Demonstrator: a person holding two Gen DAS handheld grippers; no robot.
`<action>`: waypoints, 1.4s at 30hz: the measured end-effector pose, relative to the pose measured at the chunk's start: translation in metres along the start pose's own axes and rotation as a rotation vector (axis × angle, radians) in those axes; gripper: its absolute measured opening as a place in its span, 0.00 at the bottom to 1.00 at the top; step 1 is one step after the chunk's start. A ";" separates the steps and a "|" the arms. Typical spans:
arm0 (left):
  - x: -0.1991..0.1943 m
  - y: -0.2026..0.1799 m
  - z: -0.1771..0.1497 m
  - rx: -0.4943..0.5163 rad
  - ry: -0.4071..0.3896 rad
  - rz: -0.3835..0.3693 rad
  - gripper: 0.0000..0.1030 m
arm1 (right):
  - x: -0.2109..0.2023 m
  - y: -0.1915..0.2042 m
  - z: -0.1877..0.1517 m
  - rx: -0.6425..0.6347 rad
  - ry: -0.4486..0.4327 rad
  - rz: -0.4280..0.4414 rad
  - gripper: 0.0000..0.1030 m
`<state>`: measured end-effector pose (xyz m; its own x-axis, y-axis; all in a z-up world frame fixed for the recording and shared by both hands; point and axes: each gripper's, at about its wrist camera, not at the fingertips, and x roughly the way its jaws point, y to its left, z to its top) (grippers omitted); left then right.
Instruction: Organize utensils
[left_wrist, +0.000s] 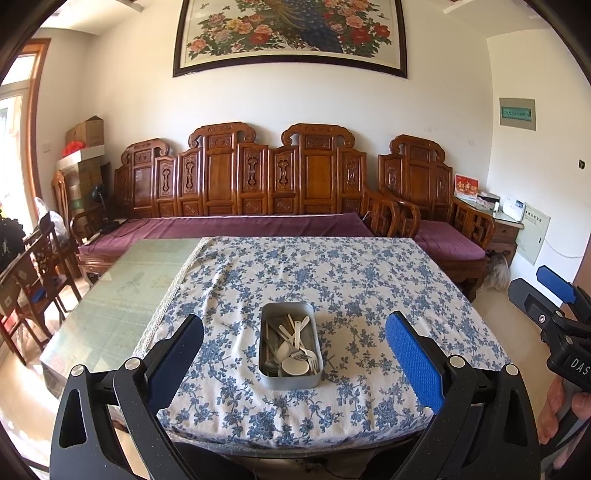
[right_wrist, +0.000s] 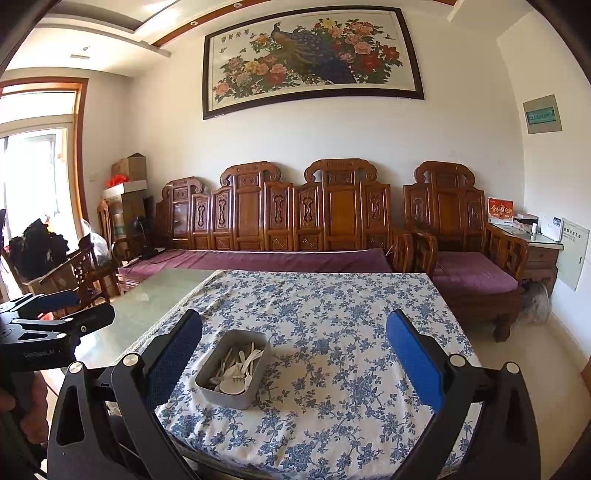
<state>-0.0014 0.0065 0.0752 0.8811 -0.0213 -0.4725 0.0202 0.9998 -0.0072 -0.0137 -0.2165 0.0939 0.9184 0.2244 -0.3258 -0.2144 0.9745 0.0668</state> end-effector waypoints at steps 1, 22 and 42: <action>0.000 0.000 0.000 0.001 0.000 0.000 0.92 | 0.000 0.000 0.001 0.002 0.000 -0.001 0.97; -0.005 -0.001 0.001 0.018 -0.011 -0.003 0.92 | -0.001 0.005 0.002 0.003 -0.005 -0.006 0.97; -0.006 -0.001 0.002 0.015 -0.015 -0.003 0.92 | 0.000 0.005 0.001 0.003 -0.004 -0.004 0.97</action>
<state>-0.0063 0.0061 0.0796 0.8878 -0.0246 -0.4595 0.0300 0.9995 0.0045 -0.0146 -0.2116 0.0949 0.9206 0.2209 -0.3219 -0.2099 0.9753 0.0689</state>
